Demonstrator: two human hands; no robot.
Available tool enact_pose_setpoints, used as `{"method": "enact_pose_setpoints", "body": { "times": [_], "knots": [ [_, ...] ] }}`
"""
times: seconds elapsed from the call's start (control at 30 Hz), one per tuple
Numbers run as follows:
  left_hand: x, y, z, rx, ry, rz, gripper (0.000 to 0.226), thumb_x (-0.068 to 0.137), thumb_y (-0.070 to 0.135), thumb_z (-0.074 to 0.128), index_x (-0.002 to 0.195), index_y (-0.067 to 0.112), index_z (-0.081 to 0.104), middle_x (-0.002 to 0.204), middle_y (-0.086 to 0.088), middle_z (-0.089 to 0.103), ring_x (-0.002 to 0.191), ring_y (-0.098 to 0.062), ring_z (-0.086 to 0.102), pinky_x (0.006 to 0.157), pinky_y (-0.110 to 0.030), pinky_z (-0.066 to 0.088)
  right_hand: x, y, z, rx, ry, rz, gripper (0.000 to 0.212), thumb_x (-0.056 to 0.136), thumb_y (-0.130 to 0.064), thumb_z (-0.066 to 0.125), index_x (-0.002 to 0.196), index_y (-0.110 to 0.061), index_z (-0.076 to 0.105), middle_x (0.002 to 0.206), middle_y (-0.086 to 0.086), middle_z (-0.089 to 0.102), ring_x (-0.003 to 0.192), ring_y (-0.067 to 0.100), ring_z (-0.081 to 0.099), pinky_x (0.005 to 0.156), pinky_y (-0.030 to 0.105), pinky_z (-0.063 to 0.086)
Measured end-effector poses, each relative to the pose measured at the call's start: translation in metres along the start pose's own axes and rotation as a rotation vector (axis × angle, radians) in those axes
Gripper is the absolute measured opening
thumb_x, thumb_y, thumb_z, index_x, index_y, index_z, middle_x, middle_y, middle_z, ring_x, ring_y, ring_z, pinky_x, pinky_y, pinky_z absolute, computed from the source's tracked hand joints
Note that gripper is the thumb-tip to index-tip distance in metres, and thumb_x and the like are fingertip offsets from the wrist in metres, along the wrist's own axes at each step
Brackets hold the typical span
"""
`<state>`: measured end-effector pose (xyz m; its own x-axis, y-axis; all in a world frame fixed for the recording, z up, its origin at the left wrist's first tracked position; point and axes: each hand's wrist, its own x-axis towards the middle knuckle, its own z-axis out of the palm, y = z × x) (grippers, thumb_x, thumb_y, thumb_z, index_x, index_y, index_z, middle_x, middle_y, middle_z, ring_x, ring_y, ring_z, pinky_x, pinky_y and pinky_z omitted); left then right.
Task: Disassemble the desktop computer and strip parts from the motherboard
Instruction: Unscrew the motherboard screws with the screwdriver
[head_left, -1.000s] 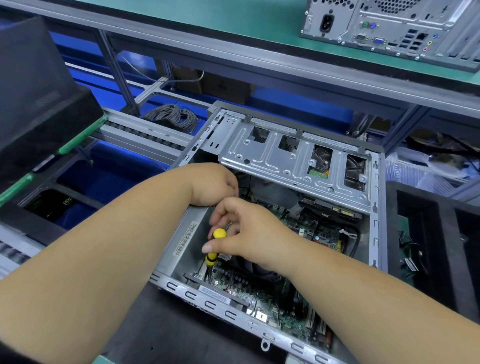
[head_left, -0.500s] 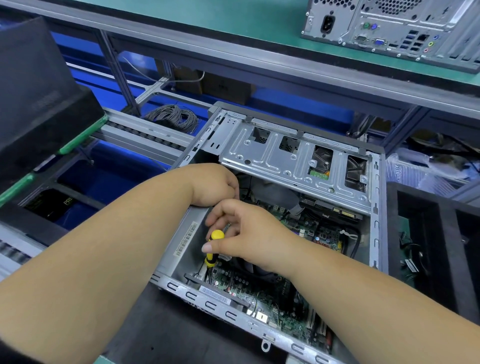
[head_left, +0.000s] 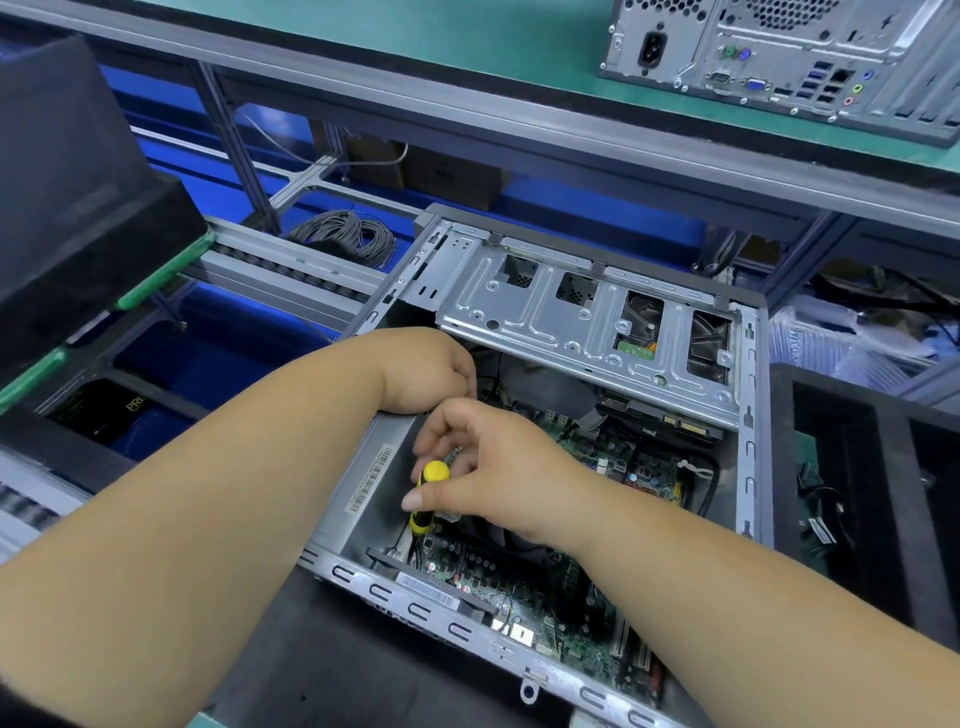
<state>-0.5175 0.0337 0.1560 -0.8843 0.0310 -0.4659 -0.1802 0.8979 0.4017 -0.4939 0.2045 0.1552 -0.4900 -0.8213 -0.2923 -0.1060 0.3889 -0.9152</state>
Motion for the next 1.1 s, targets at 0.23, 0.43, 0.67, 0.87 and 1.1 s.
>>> {"method": "enact_pose_setpoints", "body": {
  "times": [0.23, 0.43, 0.67, 0.87, 1.1],
  "knots": [
    [0.0006, -0.0022, -0.0001, -0.027, -0.019, 0.002, 0.026, 0.085, 0.019, 0.049, 0.087, 0.033, 0.071, 0.086, 0.013, 0.07, 0.083, -0.004, 0.065, 0.081, -0.032, 0.052, 0.0006, 0.0019, -0.0049, -0.046, 0.002, -0.004, 0.02, 0.079, -0.009, 0.078, 0.089, -0.025, 0.074, 0.057, -0.011, 0.06, 0.06, 0.013, 0.056, 0.057, 0.018, 0.046],
    [0.0002, -0.0011, -0.0004, -0.008, -0.007, -0.003, 0.024, 0.083, 0.023, 0.051, 0.084, 0.036, 0.071, 0.09, 0.014, 0.068, 0.087, -0.007, 0.062, 0.084, -0.034, 0.052, 0.0002, 0.0003, -0.0019, 0.018, -0.025, 0.001, 0.029, 0.079, -0.007, 0.079, 0.101, -0.019, 0.067, 0.093, 0.003, 0.072, 0.062, 0.008, 0.056, 0.065, 0.028, 0.055],
    [0.0008, -0.0022, -0.0001, -0.001, -0.011, 0.003, 0.025, 0.084, 0.022, 0.05, 0.087, 0.035, 0.071, 0.091, 0.013, 0.068, 0.088, -0.007, 0.062, 0.083, -0.033, 0.051, 0.0003, -0.0001, -0.0027, -0.043, -0.005, -0.018, 0.019, 0.078, -0.014, 0.082, 0.09, -0.02, 0.069, 0.076, 0.012, 0.068, 0.064, 0.019, 0.057, 0.065, 0.036, 0.05],
    [0.0003, -0.0017, 0.0007, -0.082, -0.025, -0.004, 0.027, 0.085, 0.019, 0.048, 0.085, 0.032, 0.072, 0.082, 0.015, 0.072, 0.079, -0.003, 0.067, 0.079, -0.03, 0.054, -0.0012, -0.0001, -0.0041, -0.028, -0.045, -0.006, 0.036, 0.08, 0.001, 0.062, 0.092, -0.029, 0.077, 0.06, -0.01, 0.059, 0.053, 0.011, 0.047, 0.053, 0.021, 0.043],
    [-0.001, -0.0002, -0.0006, -0.008, -0.015, -0.001, 0.024, 0.083, 0.022, 0.051, 0.087, 0.034, 0.072, 0.092, 0.014, 0.069, 0.09, -0.009, 0.062, 0.087, -0.037, 0.051, 0.0002, 0.0012, 0.0007, -0.001, -0.028, -0.05, 0.029, 0.076, -0.012, 0.084, 0.094, -0.014, 0.061, 0.096, 0.006, 0.074, 0.059, 0.004, 0.055, 0.059, 0.022, 0.047]
  ]
}}
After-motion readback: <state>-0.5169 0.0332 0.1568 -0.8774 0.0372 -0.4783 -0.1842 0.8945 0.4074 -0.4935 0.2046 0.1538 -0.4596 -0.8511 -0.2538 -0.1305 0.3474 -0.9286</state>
